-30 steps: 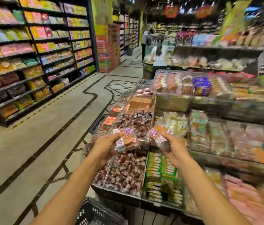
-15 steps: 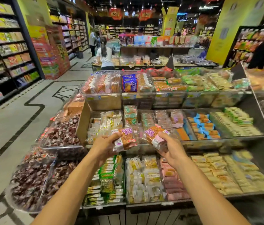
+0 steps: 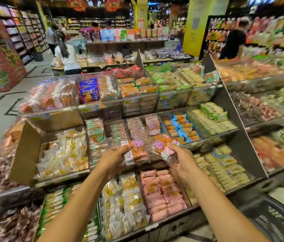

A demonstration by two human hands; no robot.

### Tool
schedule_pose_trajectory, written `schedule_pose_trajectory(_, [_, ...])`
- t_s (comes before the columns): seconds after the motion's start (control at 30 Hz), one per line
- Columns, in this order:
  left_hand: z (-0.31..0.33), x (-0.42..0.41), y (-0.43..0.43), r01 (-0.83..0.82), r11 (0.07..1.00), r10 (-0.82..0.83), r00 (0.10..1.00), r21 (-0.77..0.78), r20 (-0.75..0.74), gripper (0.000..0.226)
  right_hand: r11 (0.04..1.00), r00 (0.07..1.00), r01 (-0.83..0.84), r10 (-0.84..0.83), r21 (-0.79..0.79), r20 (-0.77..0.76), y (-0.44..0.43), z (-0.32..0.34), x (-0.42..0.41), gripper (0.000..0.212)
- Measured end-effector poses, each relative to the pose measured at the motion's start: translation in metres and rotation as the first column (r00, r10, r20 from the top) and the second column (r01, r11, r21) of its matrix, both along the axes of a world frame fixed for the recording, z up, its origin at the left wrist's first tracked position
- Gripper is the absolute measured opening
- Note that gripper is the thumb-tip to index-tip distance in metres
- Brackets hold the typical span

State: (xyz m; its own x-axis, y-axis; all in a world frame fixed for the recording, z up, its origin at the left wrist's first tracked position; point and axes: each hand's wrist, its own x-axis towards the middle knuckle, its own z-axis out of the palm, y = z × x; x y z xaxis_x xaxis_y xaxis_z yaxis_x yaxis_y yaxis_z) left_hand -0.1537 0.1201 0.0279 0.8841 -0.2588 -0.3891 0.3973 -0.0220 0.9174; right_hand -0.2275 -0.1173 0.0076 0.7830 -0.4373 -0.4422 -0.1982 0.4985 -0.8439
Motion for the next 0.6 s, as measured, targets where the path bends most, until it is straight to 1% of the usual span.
schedule_pose_trajectory(0.07, [-0.011,0.025,-0.015,0.038,0.999,-0.039,0.999,-0.007,-0.007,0.061,1.000,1.000,0.017,-0.017,-0.003,-0.004,-0.015,-0.003,0.012,0.027])
schedule_pose_trajectory(0.1, [-0.015,0.038,-0.023,0.051,0.999,-0.051,0.999,-0.007,-0.008,0.062,1.000,1.000,0.026,-0.026,-0.004,-0.009,-0.022,-0.004,0.019,0.027])
schedule_pose_trajectory(0.17, [-0.021,0.061,-0.040,0.083,0.996,-0.083,0.997,-0.014,0.000,0.055,0.999,0.999,0.050,-0.050,-0.005,-0.010,-0.036,-0.005,0.034,0.024])
schedule_pose_trajectory(0.2, [-0.026,0.075,-0.050,0.096,0.995,-0.096,0.995,-0.020,-0.002,0.059,0.998,0.998,0.062,-0.062,-0.010,-0.006,-0.043,-0.006,0.042,0.021])
schedule_pose_trajectory(0.27, [-0.040,0.099,-0.065,0.121,0.991,-0.120,0.993,-0.055,0.013,0.077,0.995,0.998,0.070,-0.070,-0.064,0.001,-0.056,-0.008,0.055,0.018])
schedule_pose_trajectory(0.3, [-0.049,0.112,-0.071,0.130,0.990,-0.129,0.991,-0.052,0.023,0.083,0.993,0.998,0.068,-0.067,-0.093,0.013,-0.062,-0.009,0.060,0.018])
schedule_pose_trajectory(0.37, [-0.075,0.140,-0.081,0.151,0.988,-0.151,0.988,-0.006,0.022,0.102,0.989,0.998,0.057,-0.055,-0.134,0.020,-0.072,-0.011,0.070,0.023])
schedule_pose_trajectory(0.43, [-0.080,0.153,-0.091,0.167,0.986,-0.167,0.986,-0.007,0.028,0.116,0.987,0.999,0.041,-0.040,-0.157,0.010,-0.082,-0.015,0.080,0.024])
schedule_pose_trajectory(0.5, [-0.069,0.156,-0.100,0.148,0.988,-0.147,0.989,-0.040,0.028,0.125,0.985,0.999,0.031,-0.028,-0.171,0.021,-0.092,-0.018,0.092,0.018])
schedule_pose_trajectory(0.53, [-0.065,0.157,-0.105,0.143,0.988,-0.141,0.990,-0.065,0.027,0.127,0.984,0.999,0.035,-0.031,-0.174,0.022,-0.098,-0.021,0.100,0.017])
schedule_pose_trajectory(0.57, [-0.059,0.158,-0.110,0.147,0.986,-0.145,0.989,-0.075,0.028,0.122,0.984,0.999,0.036,-0.033,-0.176,0.020,-0.104,-0.024,0.107,0.016])
schedule_pose_trajectory(0.6, [-0.053,0.157,-0.116,0.147,0.986,-0.145,0.989,-0.072,0.027,0.105,0.983,0.999,0.030,-0.028,-0.179,0.016,-0.111,-0.028,0.114,0.017])
